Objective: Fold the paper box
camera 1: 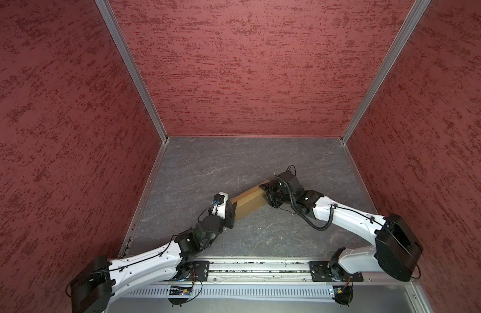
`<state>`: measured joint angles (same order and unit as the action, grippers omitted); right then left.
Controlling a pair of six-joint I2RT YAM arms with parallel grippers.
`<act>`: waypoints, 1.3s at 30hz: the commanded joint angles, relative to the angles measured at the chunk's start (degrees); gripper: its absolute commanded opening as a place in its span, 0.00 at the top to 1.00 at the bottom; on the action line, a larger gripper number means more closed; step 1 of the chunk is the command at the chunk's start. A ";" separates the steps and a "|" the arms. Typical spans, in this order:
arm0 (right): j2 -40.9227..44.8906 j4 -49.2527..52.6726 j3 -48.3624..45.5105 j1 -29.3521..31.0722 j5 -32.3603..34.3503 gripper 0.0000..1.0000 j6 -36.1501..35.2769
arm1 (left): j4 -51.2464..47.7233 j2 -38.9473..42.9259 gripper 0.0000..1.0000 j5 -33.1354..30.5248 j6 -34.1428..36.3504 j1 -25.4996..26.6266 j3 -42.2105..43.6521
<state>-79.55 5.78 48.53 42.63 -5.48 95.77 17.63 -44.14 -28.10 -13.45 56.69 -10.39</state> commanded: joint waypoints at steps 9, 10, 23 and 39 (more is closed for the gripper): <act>-1.43 0.20 1.76 0.08 2.57 0.50 5.54 | -4.44 -0.33 0.53 6.20 2.79 0.44 1.93; -1.53 0.09 1.84 0.08 2.57 0.50 5.56 | -4.40 -0.31 0.52 6.51 2.96 0.42 1.89; -3.42 -0.27 4.54 0.06 1.62 0.50 4.29 | -3.92 -0.03 0.46 8.84 3.25 -0.79 2.24; -7.81 1.58 9.03 0.08 0.27 0.47 2.69 | -3.24 -1.26 0.40 11.40 2.97 -2.79 2.01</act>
<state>-86.72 6.11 55.51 42.65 -6.44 95.04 18.24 -44.10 -18.04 -11.68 54.52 -10.07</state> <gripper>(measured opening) 0.534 0.599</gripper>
